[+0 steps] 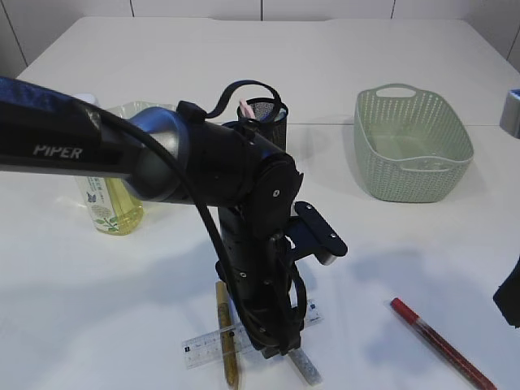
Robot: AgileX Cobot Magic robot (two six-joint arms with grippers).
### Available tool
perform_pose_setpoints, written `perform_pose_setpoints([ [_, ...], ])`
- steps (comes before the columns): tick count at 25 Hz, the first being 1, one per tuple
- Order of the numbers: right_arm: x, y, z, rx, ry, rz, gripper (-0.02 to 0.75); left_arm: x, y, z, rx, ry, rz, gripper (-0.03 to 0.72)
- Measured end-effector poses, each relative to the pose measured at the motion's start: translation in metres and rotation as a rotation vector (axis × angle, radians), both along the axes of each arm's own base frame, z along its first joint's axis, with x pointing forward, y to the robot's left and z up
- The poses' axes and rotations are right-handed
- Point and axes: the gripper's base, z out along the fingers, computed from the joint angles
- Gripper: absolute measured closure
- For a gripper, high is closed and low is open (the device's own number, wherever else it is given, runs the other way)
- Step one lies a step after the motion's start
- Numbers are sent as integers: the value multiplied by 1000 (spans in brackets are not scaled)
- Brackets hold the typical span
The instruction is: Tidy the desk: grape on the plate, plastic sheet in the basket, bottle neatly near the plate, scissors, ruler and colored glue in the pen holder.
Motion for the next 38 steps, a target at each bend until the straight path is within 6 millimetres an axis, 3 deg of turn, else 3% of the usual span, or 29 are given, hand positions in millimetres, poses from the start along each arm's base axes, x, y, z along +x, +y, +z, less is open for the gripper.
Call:
perform_pose_setpoints([
  [21,0,0,0,0,0,1,339,-3,1,0,10,33,13,107],
  [28,0,0,0,0,0,1,339,-4,1,0,7,50,23,151],
  [38,0,0,0,0,0,1,339,4,8,0,5,49,52,157],
])
